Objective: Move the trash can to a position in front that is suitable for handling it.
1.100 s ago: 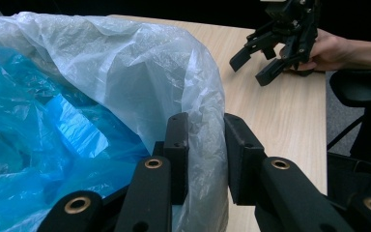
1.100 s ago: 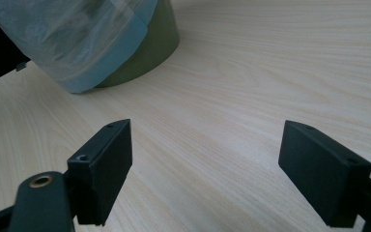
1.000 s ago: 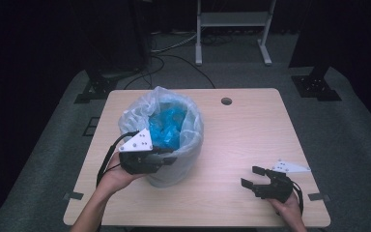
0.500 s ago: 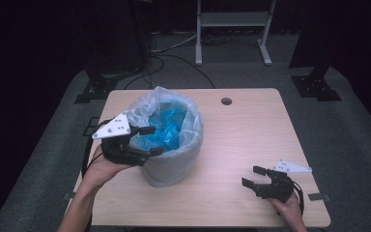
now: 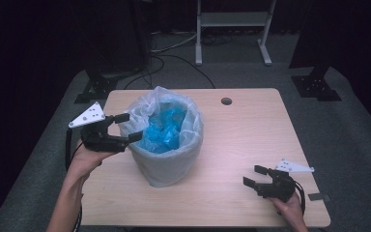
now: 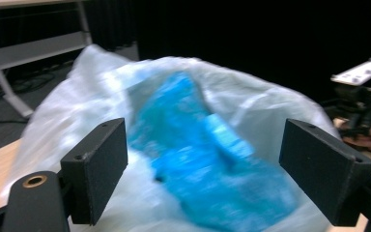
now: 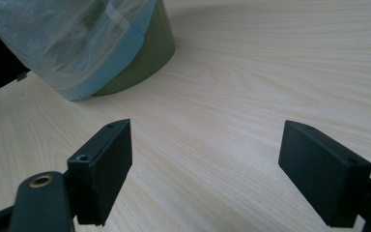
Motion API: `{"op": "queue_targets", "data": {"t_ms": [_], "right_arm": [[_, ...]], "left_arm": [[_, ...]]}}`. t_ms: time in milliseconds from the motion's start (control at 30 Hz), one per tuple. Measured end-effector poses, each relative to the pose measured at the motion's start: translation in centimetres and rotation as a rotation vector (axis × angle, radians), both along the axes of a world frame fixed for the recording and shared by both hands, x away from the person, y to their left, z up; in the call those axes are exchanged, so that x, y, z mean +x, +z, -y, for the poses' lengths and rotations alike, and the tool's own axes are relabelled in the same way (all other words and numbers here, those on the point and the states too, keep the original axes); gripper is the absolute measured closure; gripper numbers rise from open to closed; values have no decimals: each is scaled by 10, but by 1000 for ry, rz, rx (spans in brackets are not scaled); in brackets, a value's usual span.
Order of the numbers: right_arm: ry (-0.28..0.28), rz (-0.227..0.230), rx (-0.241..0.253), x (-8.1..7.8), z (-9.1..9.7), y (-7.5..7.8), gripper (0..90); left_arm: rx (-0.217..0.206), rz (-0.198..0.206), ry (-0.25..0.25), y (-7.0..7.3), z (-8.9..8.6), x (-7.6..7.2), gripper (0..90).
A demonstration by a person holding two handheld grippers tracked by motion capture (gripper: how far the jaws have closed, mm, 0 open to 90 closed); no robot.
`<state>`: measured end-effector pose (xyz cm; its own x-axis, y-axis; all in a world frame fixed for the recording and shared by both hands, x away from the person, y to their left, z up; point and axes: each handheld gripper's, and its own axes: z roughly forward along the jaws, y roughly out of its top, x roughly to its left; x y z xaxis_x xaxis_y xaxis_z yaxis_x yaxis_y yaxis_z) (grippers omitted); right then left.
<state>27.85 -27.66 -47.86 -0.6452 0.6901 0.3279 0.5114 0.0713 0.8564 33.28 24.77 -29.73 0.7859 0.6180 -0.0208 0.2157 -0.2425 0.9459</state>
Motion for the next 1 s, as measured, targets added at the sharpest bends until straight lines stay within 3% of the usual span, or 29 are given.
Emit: {"op": "queue_targets", "data": {"t_ms": [33, 267, 433, 600, 767, 867, 1000], "right_arm": [[0, -1, 1, 1, 0, 0, 182], [1, -5, -12, 2, -3, -2, 182], [4, -6, -14, 3, -4, 0, 182], [8, -5, -17, 6, -5, 4, 182], [8, 0, -9, 8, -5, 7, 182], [10, 2, -9, 10, -5, 9, 182], [14, 2, -9, 13, -8, 13, 182]], "left_arm": [[-3, -5, 24, -4, -5, 4, 162], [24, -6, 44, -12, -13, 11, 169], [14, -10, 48, -19, -17, 18, 218], [1, -40, 67, -24, -18, 24, 264], [-14, -57, 74, -28, -19, 29, 261], [-5, -70, 109, -29, -20, 32, 190], [-9, -85, 104, -33, -21, 35, 215]]}}
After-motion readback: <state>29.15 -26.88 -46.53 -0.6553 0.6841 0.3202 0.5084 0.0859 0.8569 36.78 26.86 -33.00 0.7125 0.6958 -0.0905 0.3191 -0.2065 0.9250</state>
